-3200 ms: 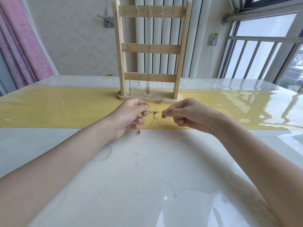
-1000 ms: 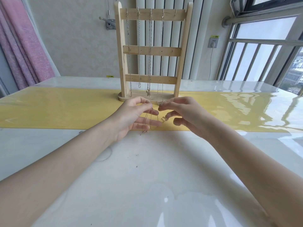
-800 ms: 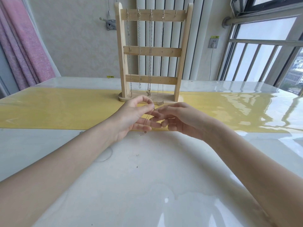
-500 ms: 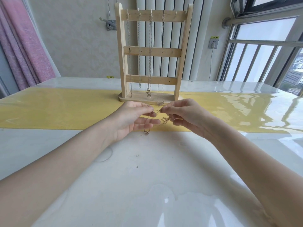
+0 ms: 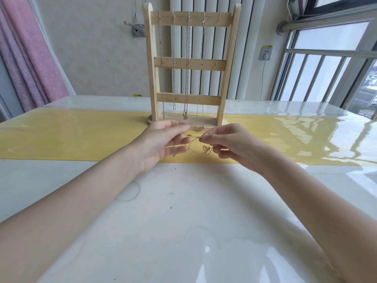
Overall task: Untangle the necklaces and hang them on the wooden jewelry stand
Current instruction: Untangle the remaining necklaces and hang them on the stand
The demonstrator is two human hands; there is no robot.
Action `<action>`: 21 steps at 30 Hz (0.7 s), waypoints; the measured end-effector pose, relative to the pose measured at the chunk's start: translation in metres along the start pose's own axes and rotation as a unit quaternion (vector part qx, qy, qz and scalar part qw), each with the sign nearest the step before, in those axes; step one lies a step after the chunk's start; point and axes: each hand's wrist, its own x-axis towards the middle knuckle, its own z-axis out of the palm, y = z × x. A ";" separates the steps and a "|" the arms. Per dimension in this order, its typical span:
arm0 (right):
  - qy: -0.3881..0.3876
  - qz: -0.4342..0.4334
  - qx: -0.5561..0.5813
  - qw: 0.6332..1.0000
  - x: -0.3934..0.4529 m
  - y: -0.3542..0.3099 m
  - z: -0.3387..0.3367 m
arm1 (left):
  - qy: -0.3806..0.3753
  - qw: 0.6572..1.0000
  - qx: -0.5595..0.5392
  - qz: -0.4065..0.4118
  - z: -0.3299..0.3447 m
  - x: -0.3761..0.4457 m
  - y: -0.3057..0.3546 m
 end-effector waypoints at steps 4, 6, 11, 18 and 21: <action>0.068 -0.025 -0.042 0.997 0.001 -0.001 0.000 | 0.060 0.975 0.191 0.097 -0.005 0.004 -0.002; 0.123 -0.054 -0.051 0.990 0.002 -0.002 0.000 | 0.076 0.963 0.231 0.115 -0.006 0.004 -0.002; 0.196 -0.089 -0.017 0.977 0.003 -0.003 -0.003 | 0.086 0.981 0.162 0.063 -0.006 0.005 0.000; 0.169 -0.075 0.041 0.982 0.002 -0.005 -0.010 | 0.009 0.962 0.273 0.013 -0.011 0.002 0.002; 0.189 -0.105 -0.015 0.976 0.002 -0.007 -0.012 | -0.015 0.954 0.298 0.014 -0.008 -0.001 0.004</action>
